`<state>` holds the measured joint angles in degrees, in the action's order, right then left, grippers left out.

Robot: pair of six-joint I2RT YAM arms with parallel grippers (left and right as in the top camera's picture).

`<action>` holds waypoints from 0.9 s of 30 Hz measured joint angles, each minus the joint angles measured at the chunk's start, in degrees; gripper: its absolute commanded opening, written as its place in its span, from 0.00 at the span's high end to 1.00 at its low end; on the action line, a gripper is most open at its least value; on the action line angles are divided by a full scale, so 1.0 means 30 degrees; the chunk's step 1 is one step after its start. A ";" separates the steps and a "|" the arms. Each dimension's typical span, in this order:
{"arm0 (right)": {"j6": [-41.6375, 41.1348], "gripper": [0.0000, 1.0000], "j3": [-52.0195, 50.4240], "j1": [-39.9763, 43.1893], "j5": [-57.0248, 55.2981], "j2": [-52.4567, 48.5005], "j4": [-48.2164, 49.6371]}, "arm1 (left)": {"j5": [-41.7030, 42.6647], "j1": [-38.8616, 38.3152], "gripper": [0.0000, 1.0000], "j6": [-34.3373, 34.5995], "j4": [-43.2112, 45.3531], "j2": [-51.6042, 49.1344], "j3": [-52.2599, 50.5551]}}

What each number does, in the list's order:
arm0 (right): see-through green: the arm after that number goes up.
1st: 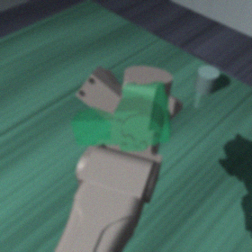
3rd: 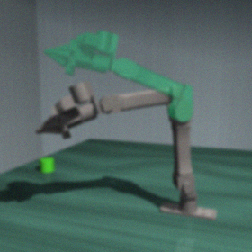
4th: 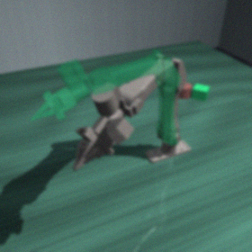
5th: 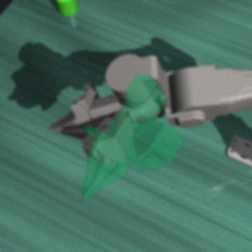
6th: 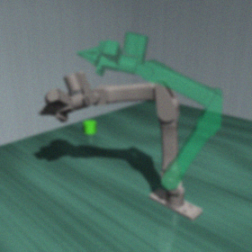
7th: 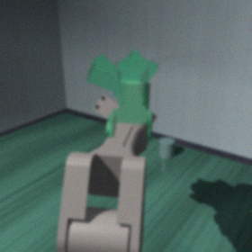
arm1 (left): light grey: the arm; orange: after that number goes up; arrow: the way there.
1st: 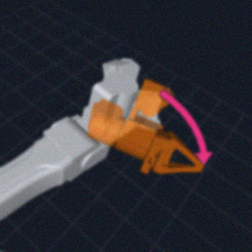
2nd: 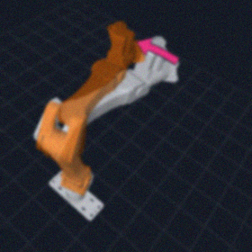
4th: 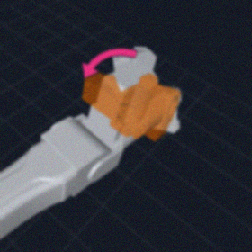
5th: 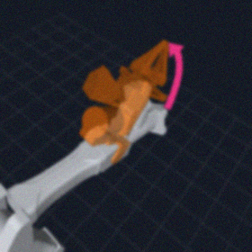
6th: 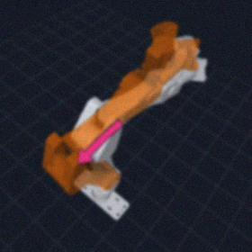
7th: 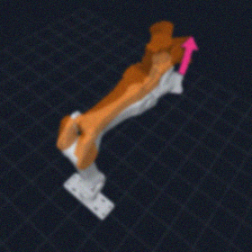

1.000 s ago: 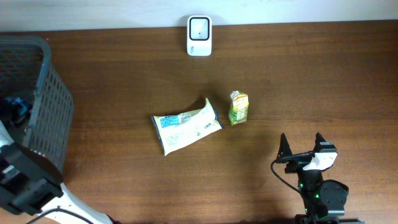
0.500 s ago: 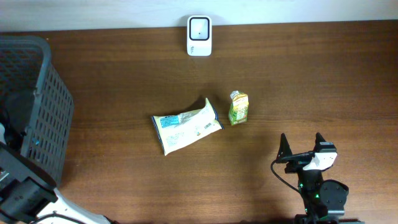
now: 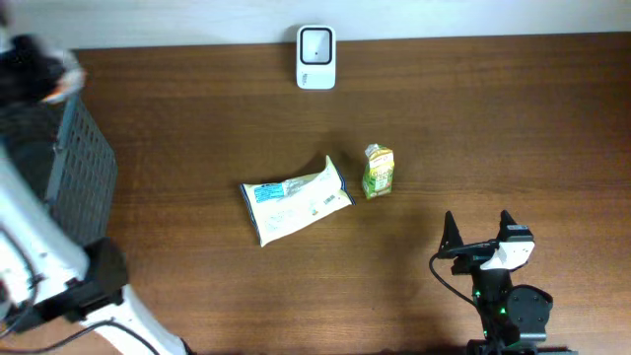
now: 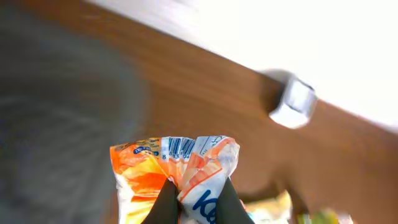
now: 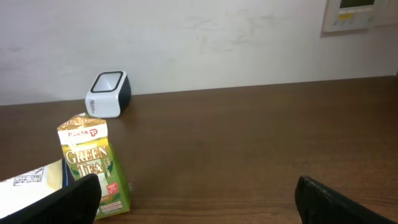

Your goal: Scan the item barcode

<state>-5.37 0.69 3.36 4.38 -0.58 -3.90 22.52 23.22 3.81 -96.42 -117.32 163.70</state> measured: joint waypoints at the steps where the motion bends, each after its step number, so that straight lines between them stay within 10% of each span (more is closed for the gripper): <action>1: 0.0015 0.01 0.0000 0.0000 0.0007 0.0000 0.0007 | -0.0510 -0.2047 1.00 -0.0277 -0.0036 -0.0044 -0.0437; 6: 0.0007 0.01 0.0000 0.0000 0.0007 0.0000 0.0000 | -0.5231 -0.8990 0.96 -0.0459 0.1443 0.0015 -1.0149; 8: 0.0022 0.01 0.0000 0.0000 0.0015 -0.0022 0.0000 | -0.6054 -1.0214 0.72 0.0102 0.4299 -0.0306 -1.5657; 10: 0.0007 0.01 0.0000 0.0000 0.0007 -0.0015 0.0007 | -0.6054 -1.0652 0.08 0.0816 0.7934 -0.0401 -2.0786; 13: 0.0015 0.01 0.0000 0.0000 0.0007 -0.0015 0.0007 | -0.5799 -1.0921 0.01 0.1035 0.9544 -0.0444 -2.3146; 16: 0.0015 0.01 0.0000 0.0000 0.0007 -0.0007 0.0007 | -0.5923 -1.0783 0.01 0.1107 0.8582 -0.0452 -2.2199; 23: 0.0015 0.01 0.0000 0.0000 0.0007 0.0000 0.0007 | -0.9049 -0.8480 0.01 0.1107 0.4051 0.3366 -0.3803; 27: 0.0022 0.01 0.0000 0.0000 0.0015 0.0000 0.0007 | -1.0244 -0.2696 0.00 0.3330 0.1151 0.5136 -0.3432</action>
<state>-5.30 0.69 3.36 4.43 -0.58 -3.88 -8.21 15.14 13.80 -92.97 -101.91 153.40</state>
